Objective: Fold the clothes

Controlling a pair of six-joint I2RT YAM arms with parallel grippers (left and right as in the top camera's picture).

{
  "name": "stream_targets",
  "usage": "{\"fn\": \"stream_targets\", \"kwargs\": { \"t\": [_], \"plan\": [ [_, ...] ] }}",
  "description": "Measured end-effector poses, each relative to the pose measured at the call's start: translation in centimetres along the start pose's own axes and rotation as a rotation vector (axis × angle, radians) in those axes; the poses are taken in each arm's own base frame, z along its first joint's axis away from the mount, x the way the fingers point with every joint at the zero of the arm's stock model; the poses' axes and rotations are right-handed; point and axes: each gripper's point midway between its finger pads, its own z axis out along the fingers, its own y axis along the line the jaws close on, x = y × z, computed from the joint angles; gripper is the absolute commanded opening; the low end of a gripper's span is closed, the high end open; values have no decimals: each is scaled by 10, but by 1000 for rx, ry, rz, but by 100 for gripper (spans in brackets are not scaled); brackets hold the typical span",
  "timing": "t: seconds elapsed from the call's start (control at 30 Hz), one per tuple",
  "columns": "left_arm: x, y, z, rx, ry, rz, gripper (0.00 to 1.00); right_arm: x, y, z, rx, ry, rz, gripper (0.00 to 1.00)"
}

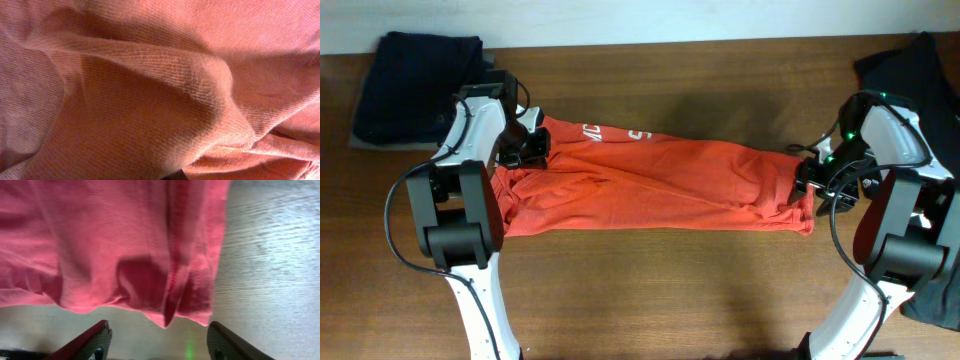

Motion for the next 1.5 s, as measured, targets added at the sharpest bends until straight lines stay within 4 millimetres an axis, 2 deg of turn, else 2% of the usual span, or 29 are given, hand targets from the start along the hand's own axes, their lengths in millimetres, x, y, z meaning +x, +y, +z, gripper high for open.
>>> {"fn": "stream_targets", "kwargs": {
  "t": [0.07, 0.13, 0.23, 0.37, 0.5, 0.57, 0.97, 1.17, 1.23, 1.27, 1.3, 1.37, 1.43, 1.5],
  "plan": [
    [0, 0, 0, -1, 0, 0, 1, 1, 0, 3, -1, 7, -5, 60],
    [0, 0, 0, -1, 0, 0, 1, 3, 0, 9, -1, 15, -9, 55],
    [0, 0, 0, -1, 0, 0, 1, 1, -1, 19, -8, 7, -19, 39],
    [0, 0, -1, -2, 0, 0, 1, 1, 0, 26, -19, 6, -19, 31],
    [0, 1, 0, -4, 0, 0, 1, -1, 1, 27, -25, -1, -23, 16],
    [0, 1, 0, -4, 0, 0, 1, -1, 1, 27, -24, -3, -20, 4],
    [1, 4, -1, -9, 5, -8, 0, -10, -16, 19, 18, -40, 27, 4],
    [24, 23, -8, -35, 95, -66, 1, -10, -27, 18, 81, -42, 80, 4],
    [31, 31, -15, -57, 127, -87, 1, -8, -29, 18, 95, -34, 91, 11],
    [33, 34, -19, -65, 136, -94, 1, -6, -30, 18, 100, -30, 101, 18],
    [33, 36, -23, -71, 139, -99, 1, -5, -31, 18, 104, -24, 104, 33],
    [31, 39, -32, -82, 139, -106, 1, -2, -32, 18, 115, -14, 110, 50],
    [31, 39, -40, -89, 140, -106, 1, 0, -34, 17, 122, -4, 114, 57],
    [28, 37, -47, -92, 135, -104, 1, 3, -34, 17, 127, 8, 115, 58]
  ]
}}
